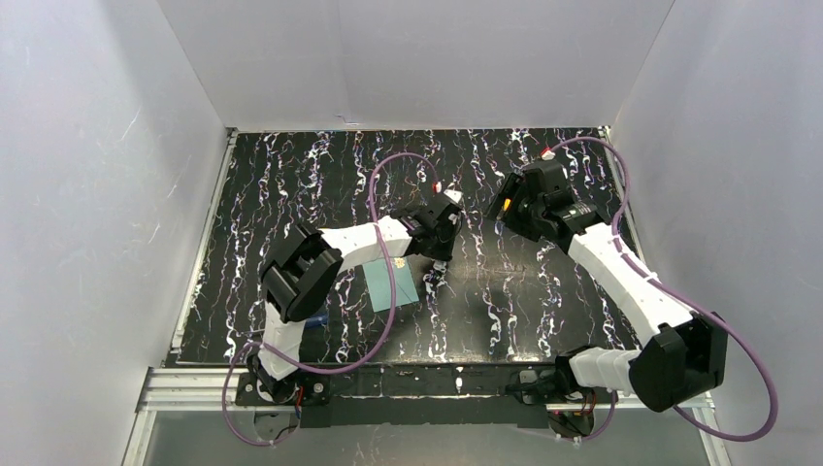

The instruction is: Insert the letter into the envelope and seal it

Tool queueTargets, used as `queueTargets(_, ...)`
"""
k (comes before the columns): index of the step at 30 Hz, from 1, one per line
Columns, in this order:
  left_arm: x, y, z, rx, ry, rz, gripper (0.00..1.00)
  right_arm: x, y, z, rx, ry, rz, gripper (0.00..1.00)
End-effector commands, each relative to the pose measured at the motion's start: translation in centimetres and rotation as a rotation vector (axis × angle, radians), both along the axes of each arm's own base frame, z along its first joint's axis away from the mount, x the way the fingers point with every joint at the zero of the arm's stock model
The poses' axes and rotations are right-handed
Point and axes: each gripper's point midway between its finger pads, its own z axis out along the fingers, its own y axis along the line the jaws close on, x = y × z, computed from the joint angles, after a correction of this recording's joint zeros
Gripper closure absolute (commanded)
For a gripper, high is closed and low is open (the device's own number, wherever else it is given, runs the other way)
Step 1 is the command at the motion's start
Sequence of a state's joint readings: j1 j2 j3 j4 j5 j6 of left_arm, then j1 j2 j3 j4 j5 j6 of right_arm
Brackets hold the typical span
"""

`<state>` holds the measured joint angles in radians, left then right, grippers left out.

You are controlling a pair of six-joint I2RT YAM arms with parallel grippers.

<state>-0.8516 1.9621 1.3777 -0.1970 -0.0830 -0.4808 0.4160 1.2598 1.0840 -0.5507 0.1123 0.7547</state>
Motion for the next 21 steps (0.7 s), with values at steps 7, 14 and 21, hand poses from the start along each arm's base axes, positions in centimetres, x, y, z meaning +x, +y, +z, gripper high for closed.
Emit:
queueTargets(7,-0.2,1.9,-1.6,0.144,-0.049,-0.009,0.73,-1.5,-2.0,1.0,-0.032,-0.035,-0.05,0.2)
queueTargets(14,-2.0,3.2,-4.3,0.229,0.043,-0.063,0.57,-1.8,-2.2,1.2,-0.035,-0.034,-0.055,0.21)
queueTargets(21,-1.9,2.0,-1.6,0.176,0.019,-0.125,0.46,-1.9,-2.0,1.9,-0.022,-0.041,-0.047,0.21)
